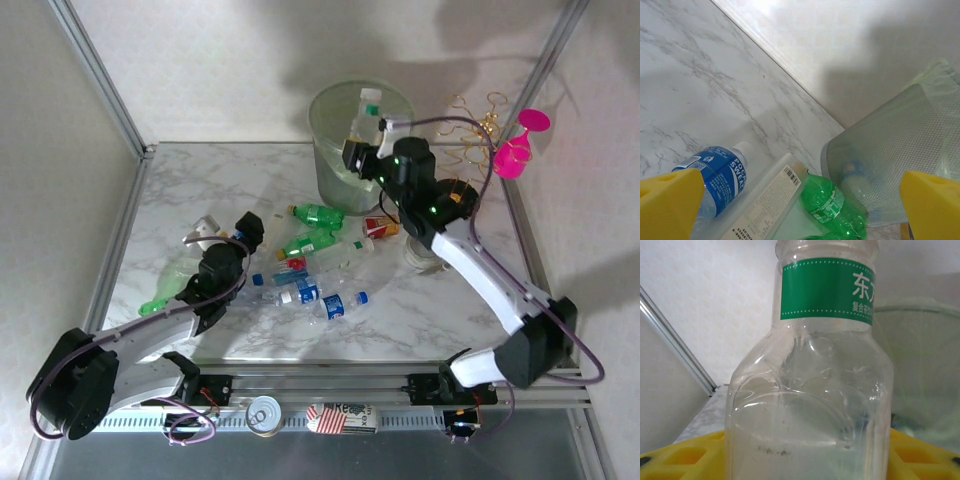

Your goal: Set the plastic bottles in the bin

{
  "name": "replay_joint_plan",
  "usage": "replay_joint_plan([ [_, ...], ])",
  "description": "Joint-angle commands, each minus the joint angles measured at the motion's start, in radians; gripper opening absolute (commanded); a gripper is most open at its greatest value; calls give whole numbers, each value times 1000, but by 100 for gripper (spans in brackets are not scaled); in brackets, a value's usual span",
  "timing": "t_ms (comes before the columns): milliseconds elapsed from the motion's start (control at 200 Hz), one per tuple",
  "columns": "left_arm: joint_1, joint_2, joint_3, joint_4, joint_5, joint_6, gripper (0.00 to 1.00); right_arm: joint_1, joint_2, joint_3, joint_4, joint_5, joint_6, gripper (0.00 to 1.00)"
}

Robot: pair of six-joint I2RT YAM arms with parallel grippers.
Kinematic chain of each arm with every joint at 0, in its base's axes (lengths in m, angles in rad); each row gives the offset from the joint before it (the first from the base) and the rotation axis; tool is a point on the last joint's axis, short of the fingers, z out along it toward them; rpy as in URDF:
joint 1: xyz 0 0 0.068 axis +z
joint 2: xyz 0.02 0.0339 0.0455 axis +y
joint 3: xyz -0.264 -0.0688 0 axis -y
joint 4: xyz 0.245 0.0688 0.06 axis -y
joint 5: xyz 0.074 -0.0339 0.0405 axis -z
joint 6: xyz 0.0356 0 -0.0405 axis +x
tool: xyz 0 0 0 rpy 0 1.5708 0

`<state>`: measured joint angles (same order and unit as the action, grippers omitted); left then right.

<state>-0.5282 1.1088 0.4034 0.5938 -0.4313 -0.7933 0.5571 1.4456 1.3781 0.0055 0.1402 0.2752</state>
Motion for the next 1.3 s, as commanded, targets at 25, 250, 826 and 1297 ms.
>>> replay_joint_plan([
  [25,14,-66,-22,-52,11,20,100,-50,138,163,31,-69,-59,39],
  [250,35,-199,-71,-138,-44,49,100,-120,353,406,-55,-112,-45,39],
  [826,77,-402,-131,-257,-87,36,100,-147,606,743,-236,-126,-3,84],
  [1297,85,-382,-61,-358,-107,0,100,-84,341,511,-156,-128,-87,99],
])
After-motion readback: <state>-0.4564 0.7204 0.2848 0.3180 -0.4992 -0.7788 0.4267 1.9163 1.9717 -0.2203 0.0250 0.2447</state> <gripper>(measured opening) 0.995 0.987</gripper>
